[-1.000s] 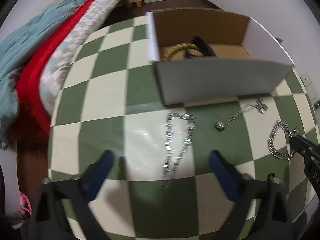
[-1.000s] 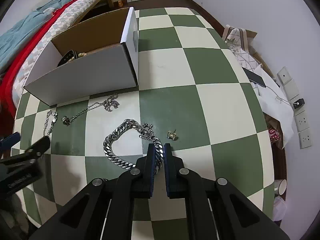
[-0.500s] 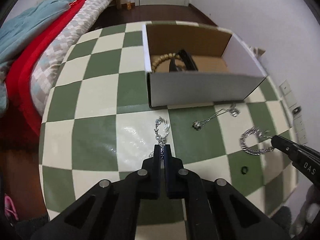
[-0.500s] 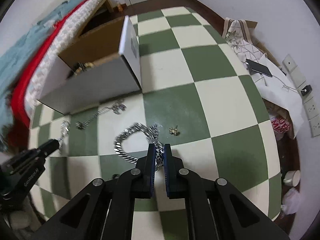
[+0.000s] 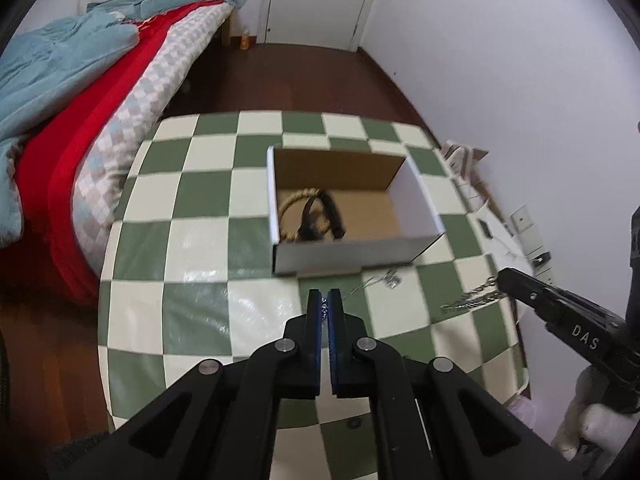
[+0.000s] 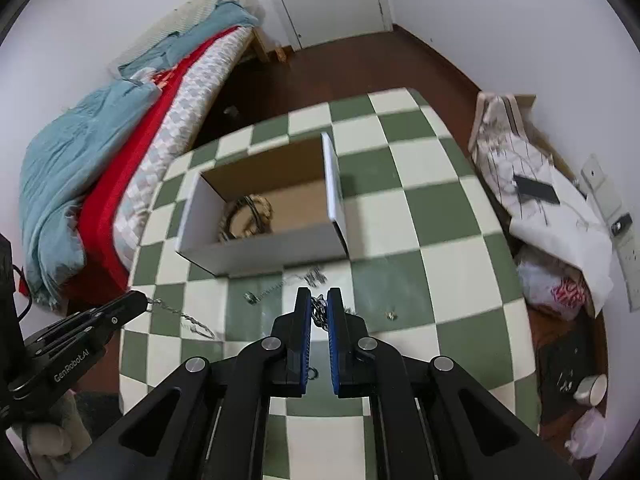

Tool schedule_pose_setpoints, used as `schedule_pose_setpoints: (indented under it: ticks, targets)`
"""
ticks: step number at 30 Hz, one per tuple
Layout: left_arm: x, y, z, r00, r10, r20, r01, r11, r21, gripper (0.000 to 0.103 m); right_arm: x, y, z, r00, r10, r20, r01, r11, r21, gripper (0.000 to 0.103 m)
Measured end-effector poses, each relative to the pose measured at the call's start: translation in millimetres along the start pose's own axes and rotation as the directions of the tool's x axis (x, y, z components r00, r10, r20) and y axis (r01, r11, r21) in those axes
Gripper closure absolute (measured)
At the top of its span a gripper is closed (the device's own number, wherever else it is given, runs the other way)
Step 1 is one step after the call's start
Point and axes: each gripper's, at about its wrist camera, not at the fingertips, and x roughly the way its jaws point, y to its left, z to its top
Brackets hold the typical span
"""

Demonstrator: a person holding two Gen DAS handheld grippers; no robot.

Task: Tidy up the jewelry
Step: 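Carry both silver chains into the white box while both tools open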

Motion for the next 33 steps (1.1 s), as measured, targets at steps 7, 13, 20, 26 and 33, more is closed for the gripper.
schedule_pose_setpoints:
  ticks: [7,13,20,26,33]
  targets:
    - [-17.2,-15.8,47.2,0.998,-0.041,0.049,0.04,0.999,0.032,0.103,-18.8,20.9,39.7,0.998,0.019,0.052,-0.017,0.999,-0.037,0.095]
    - [3.8,-25.7,89.8,0.997,-0.066,0.029,0.065,0.997,0.047,0.103,-5.0,30.6,80.2,0.998,0.022,0.051,-0.021,0.999,-0.03,0.095]
    - [54.1,-26.6,119.6,0.995,-0.094,-0.045,0.095,0.995,0.014,0.103,40.5,22.5,106.8,0.999,0.006,-0.035,-0.006,1.0,-0.002,0.095]
    - [85.6,-24.9,136.4,0.991,-0.098,-0.096,0.099,0.995,0.004,0.103,67.1,16.1,114.3,0.996,-0.018,-0.082,0.017,1.0,-0.018,0.095]
    - [99.8,-23.0,151.7,0.985,-0.094,-0.141,0.093,0.996,-0.015,0.099,83.7,14.5,122.9,0.99,-0.021,-0.137,0.016,0.999,-0.033,0.094]
